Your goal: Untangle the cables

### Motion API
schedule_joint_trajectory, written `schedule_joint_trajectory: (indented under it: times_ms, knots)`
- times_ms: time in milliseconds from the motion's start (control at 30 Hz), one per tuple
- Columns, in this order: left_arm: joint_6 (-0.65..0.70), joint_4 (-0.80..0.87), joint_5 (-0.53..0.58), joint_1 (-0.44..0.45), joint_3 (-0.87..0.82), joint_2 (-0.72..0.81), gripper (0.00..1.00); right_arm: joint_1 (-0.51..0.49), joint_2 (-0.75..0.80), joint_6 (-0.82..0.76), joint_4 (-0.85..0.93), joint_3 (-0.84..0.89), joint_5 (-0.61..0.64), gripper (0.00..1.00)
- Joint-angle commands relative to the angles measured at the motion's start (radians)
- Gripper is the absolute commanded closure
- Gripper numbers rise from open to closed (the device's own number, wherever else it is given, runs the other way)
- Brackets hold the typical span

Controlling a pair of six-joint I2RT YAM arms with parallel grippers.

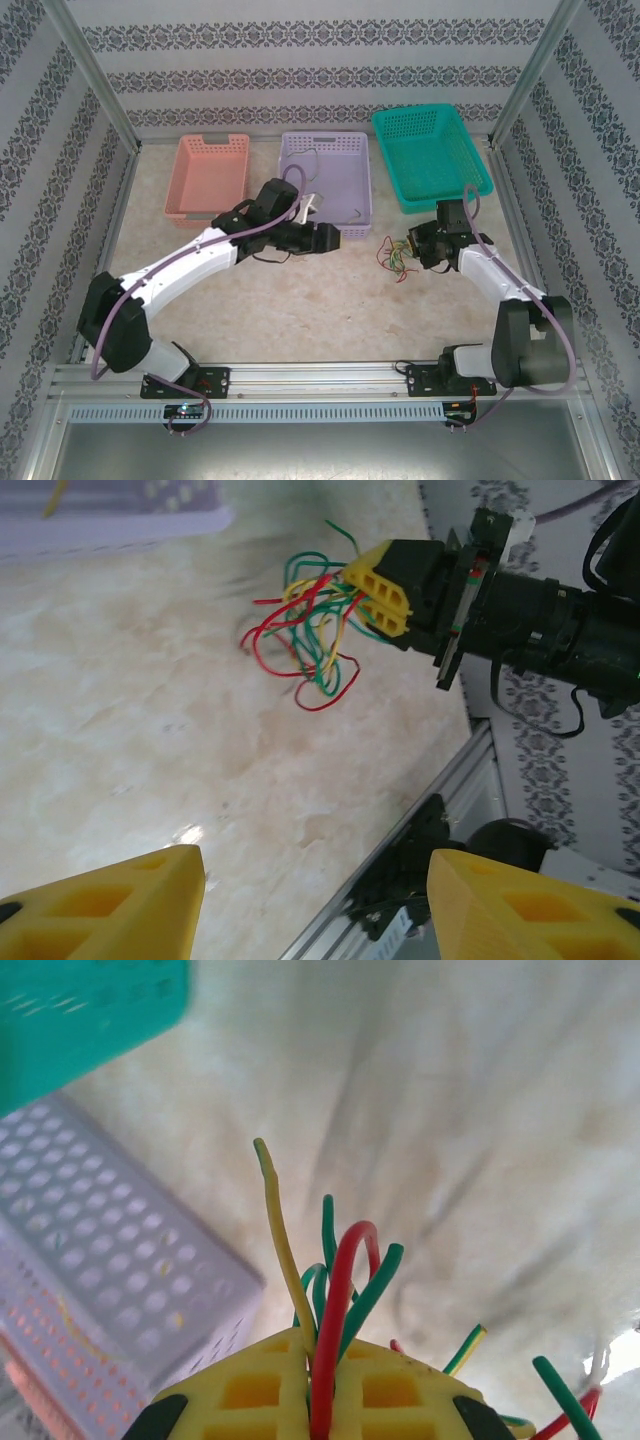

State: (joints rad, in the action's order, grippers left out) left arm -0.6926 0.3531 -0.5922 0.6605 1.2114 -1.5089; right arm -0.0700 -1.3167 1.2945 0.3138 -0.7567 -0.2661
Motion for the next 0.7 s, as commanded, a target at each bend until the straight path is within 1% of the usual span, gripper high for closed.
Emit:
schedule_joint_trajectory:
  times_ms: [0, 133, 200, 300, 400, 567, 667]
  knots:
    - [0.073, -0.025, -0.087, 0.024, 0.099, -0.093, 0.37, -0.036, 0.029, -0.222, 0.092, -0.071, -0.007, 1.0]
    - [0.121, -0.023, -0.148, 0.038, 0.196, -0.222, 0.36, -0.07, 0.04, -0.286, 0.172, -0.128, -0.028, 1.0]
    - [0.17, 0.015, -0.154, 0.057, 0.25, -0.269, 0.36, -0.074, 0.037, -0.293, 0.19, -0.147, -0.048, 1.0]
    - [0.265, 0.11, -0.129, 0.086, 0.323, -0.323, 0.36, -0.074, 0.014, -0.292, 0.216, -0.176, -0.089, 1.0]
    - [0.319, 0.157, -0.083, 0.101, 0.349, -0.359, 0.37, -0.079, -0.022, -0.285, 0.242, -0.195, -0.143, 1.0]
    - [0.374, 0.16, -0.032, 0.102, 0.371, -0.403, 0.38, -0.083, -0.032, -0.262, 0.269, -0.196, -0.199, 1.0]
    - [0.387, 0.159, -0.026, 0.103, 0.392, -0.437, 0.45, -0.083, -0.026, -0.252, 0.274, -0.192, -0.214, 1.0]
